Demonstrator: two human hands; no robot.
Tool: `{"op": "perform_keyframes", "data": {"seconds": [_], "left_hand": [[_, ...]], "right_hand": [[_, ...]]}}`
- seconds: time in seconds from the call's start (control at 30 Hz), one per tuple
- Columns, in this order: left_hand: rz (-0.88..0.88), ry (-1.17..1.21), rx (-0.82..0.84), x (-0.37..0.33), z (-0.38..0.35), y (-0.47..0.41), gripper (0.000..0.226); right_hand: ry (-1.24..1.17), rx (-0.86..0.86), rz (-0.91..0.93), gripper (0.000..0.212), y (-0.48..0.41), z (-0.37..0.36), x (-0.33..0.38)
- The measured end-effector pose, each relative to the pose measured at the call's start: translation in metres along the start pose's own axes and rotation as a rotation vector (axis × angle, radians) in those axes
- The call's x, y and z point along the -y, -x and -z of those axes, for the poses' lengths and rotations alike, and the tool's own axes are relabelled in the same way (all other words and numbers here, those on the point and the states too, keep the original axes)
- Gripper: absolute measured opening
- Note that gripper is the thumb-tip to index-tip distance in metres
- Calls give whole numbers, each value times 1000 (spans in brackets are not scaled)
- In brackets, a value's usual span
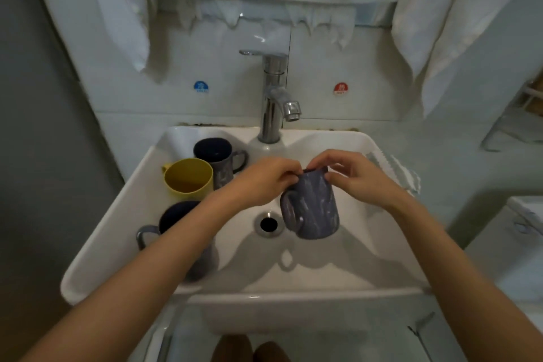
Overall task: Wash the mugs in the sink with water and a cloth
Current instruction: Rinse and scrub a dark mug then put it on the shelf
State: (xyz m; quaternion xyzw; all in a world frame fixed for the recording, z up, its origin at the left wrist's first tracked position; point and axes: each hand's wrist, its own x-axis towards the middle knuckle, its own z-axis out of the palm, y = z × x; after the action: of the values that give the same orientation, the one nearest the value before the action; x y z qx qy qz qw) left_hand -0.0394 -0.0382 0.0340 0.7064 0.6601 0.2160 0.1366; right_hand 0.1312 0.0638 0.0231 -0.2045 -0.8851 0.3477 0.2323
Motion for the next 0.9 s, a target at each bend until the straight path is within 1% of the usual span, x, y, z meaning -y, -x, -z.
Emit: {"op": "perform_keyframes", "data": {"seconds": [0.23, 0.43, 0.53, 0.6, 0.67, 0.7, 0.8, 0.87, 0.9], "left_hand": [[141, 185, -118, -2, -11, 1, 13], [259, 343, -231, -1, -23, -8, 16], [383, 521, -262, 0, -26, -11, 16], [487, 650, -271, -2, -24, -16, 20], [553, 758, -287, -4, -26, -19, 21], [572, 826, -305, -4, -28, -20, 22], [614, 1128, -332, -6, -34, -19, 29], [622, 1218, -334, -4, -36, -19, 31], [628, 1236, -339, -4, -36, -20, 30]], "right_hand": [[104, -7, -18, 37, -14, -1, 5], [81, -45, -17, 32, -36, 4, 3], [44, -84, 7, 30, -43, 8, 1], [1, -133, 32, 27, -50, 9, 2], [12, -225, 56, 24, -60, 9, 6], [33, -278, 62, 22, -66, 7, 8], [64, -432, 89, 20, -78, 4, 15], [46, -502, 121, 19, -83, 5, 22], [35, -505, 135, 18, -87, 7, 26]]}}
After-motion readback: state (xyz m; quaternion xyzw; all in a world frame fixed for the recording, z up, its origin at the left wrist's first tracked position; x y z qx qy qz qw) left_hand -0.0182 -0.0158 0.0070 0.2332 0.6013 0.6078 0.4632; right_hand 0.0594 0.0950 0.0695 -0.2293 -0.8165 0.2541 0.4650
